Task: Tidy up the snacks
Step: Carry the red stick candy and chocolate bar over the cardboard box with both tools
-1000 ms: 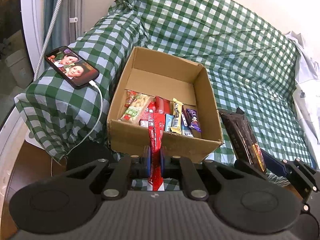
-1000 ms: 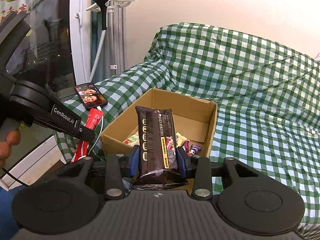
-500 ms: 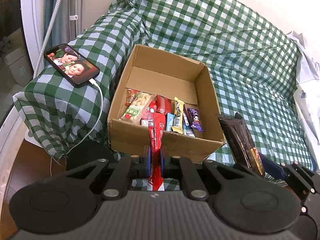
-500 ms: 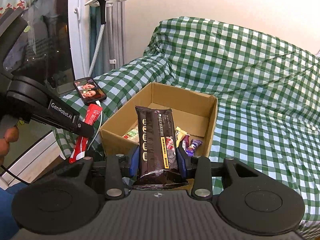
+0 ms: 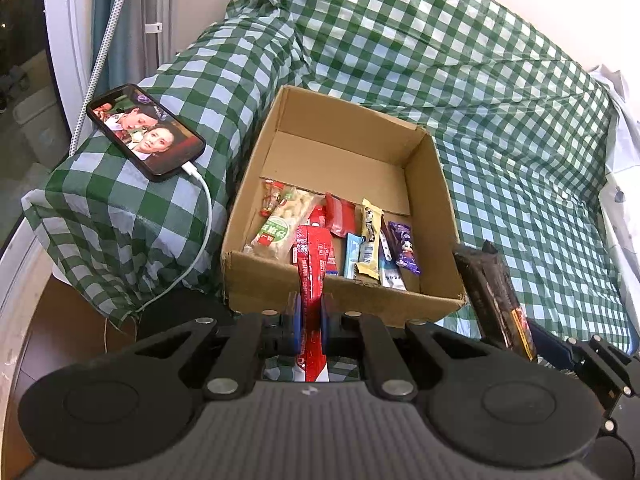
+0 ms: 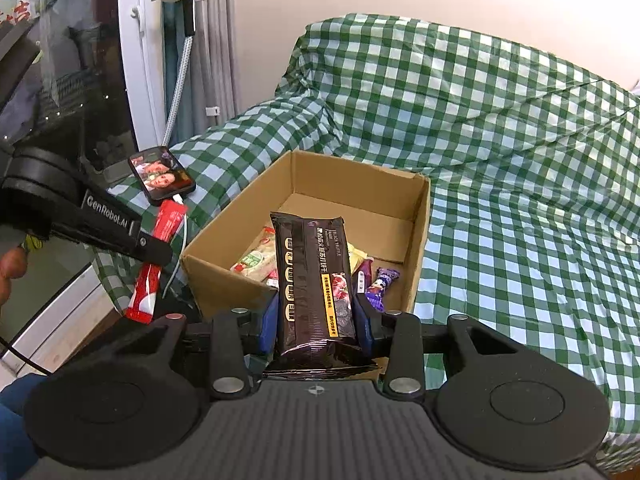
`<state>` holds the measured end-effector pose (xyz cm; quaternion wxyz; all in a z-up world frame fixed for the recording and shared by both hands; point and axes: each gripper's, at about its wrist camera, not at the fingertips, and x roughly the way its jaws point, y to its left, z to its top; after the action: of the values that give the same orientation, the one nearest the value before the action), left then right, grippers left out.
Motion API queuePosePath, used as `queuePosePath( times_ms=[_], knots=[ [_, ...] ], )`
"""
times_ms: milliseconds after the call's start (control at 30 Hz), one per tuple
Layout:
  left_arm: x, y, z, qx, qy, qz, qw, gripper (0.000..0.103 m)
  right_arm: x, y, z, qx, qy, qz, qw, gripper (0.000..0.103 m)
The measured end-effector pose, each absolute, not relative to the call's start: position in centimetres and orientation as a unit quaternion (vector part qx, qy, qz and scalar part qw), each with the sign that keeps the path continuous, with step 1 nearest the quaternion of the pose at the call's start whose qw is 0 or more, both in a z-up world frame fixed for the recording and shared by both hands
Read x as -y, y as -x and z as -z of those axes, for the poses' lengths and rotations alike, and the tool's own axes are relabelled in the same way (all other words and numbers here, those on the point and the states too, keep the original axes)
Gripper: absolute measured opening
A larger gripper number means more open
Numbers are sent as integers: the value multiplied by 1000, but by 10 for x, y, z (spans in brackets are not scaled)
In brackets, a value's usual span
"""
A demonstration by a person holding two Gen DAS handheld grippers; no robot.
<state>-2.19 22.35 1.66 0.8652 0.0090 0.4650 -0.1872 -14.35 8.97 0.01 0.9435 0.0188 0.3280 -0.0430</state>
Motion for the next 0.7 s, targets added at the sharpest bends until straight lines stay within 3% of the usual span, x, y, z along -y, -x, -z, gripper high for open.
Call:
queuePosePath(
  times_ms=[700],
  knots=[
    [-183, -23, -6, -475, -20, 199, 857, 10, -60, 104, 11, -347, -35, 59, 935, 41]
  ],
)
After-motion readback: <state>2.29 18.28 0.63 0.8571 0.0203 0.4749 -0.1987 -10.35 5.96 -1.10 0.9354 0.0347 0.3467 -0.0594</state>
